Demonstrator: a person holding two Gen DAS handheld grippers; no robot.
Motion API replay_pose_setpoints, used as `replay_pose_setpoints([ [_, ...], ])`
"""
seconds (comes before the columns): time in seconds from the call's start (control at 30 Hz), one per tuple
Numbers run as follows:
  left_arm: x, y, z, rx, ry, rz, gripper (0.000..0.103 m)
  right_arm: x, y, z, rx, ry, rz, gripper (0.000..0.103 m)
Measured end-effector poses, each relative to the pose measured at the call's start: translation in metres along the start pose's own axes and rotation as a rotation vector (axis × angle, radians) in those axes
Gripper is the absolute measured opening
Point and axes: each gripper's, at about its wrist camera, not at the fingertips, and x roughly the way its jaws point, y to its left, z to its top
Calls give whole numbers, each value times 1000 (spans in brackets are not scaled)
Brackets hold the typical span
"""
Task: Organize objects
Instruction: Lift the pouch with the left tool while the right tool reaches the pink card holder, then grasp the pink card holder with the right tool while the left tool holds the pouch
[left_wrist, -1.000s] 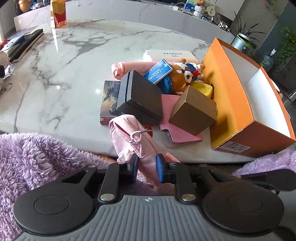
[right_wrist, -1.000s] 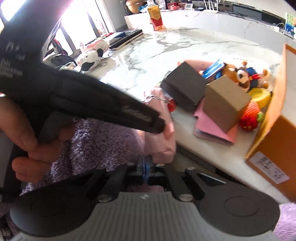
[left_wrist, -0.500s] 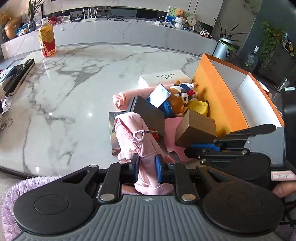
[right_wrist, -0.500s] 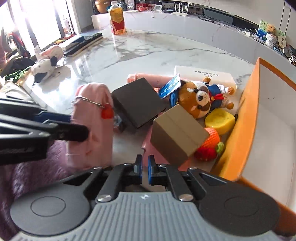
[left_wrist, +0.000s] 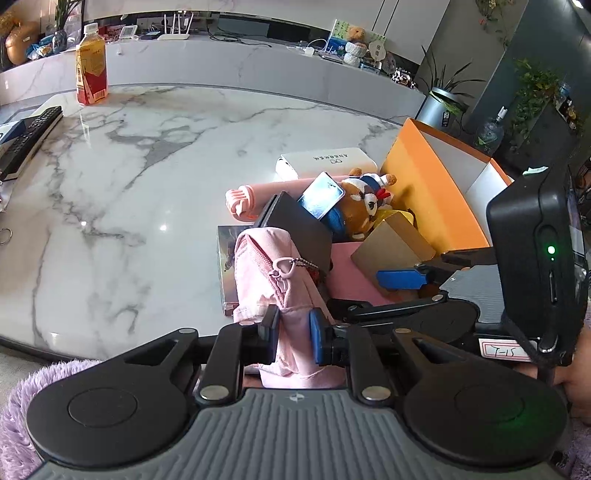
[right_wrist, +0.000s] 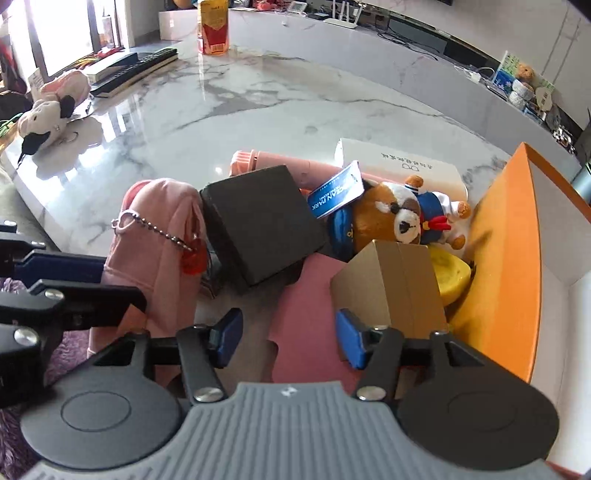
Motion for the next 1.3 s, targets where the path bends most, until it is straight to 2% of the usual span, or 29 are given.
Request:
replay_pose_setpoints([
  [0.17,-2,6,2,12,-4,8,21,8,-1,-5,58,48,-33,50],
  [0.2,-2,7,3,15,-1,7,21,9,1,-7,63,34,-44,50],
  [0.27,-1,8,4,14,3,9,21,11,9,-10,35,11,-87,52],
  [0.33,-3,7,3,10,3,20,20,16,20,-15,-31,-3,-140,59],
  [0.4,-3,8,1,1,2,23,20,20,30,-21,-94,-25,-201,59],
  [0.57,-4,4,1,6,8,38,20,18,24,-22,-71,-34,-201,54],
  [0.73,-3,0,2,17,17,44,20,-4,15,-21,-48,-67,-152,31],
  [0.9,-4,-3,1,16,20,47,20,-28,-9,-18,69,-94,-62,22],
  [1.03,-4,-6,-2,7,31,28,20,-49,-38,-20,242,-88,127,16],
  [1.17,-4,-7,-4,-22,46,-53,20,-54,-68,-32,436,-31,295,15],
  [1.23,-1,-8,-5,-36,65,-98,20,-53,-78,-41,494,-9,320,15],
  [1.3,5,-10,-7,-42,85,-100,20,-53,-84,-47,522,-7,310,15],
])
